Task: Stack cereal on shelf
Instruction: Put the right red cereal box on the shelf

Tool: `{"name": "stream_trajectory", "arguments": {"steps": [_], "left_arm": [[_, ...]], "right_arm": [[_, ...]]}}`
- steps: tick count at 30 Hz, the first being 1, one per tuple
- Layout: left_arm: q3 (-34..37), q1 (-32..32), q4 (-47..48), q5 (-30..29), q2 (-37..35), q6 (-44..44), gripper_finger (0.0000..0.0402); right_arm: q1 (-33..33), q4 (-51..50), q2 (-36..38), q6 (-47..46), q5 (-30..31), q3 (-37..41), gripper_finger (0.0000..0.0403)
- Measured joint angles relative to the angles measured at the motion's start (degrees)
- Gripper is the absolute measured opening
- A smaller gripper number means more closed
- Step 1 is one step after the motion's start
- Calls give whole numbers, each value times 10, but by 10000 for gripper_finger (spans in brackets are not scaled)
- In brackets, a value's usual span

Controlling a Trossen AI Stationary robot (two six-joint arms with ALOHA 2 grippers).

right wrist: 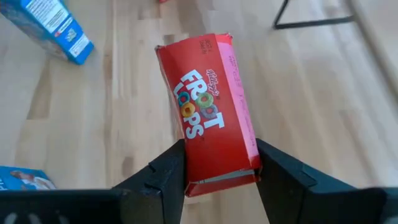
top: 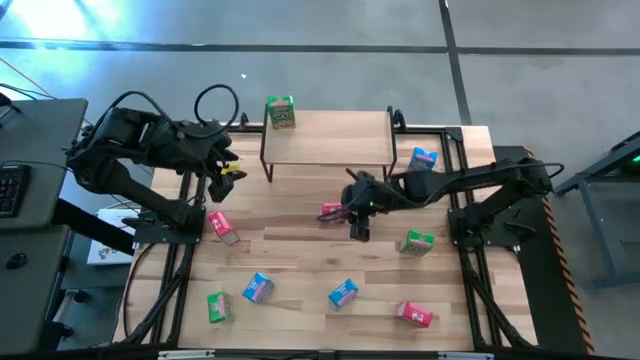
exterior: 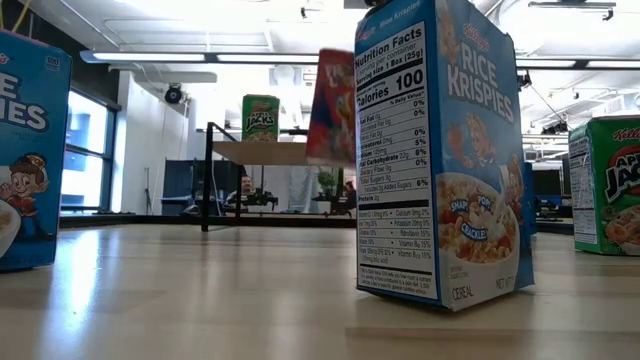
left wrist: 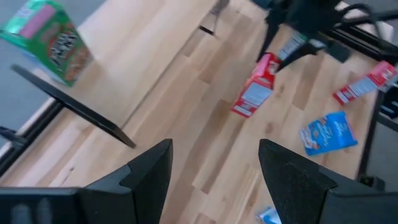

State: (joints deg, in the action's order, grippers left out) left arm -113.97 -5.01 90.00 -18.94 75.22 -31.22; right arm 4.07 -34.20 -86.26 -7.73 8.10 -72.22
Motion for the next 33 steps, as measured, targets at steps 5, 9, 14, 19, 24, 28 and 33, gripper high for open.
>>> {"name": "stream_trajectory", "arguments": {"steps": [5, 9, 14, 19, 24, 28, 33], "left_arm": [[0, 30, 0, -17, 6, 0, 230], [0, 57, -4, -20, 13, 14, 230], [0, 94, -10, -28, 27, 27, 230], [0, 136, -20, -28, 41, 62, 230], [0, 183, -41, -20, 60, 100, 230], [0, 222, -46, -8, 73, 114, 230], [0, 268, -46, -7, 89, 133, 230]], "right_arm": [[-31, -70, 0, 43, 4, -80, 158], [-65, -99, 0, 90, 6, -137, 158], [-117, -116, 0, 156, 7, -189, 158], [-176, -114, 0, 232, 6, -219, 158], [-235, -110, 0, 288, 7, -235, 158], [-278, -96, 0, 333, 6, -242, 158], [-323, -75, 0, 371, 5, -243, 158]]}}
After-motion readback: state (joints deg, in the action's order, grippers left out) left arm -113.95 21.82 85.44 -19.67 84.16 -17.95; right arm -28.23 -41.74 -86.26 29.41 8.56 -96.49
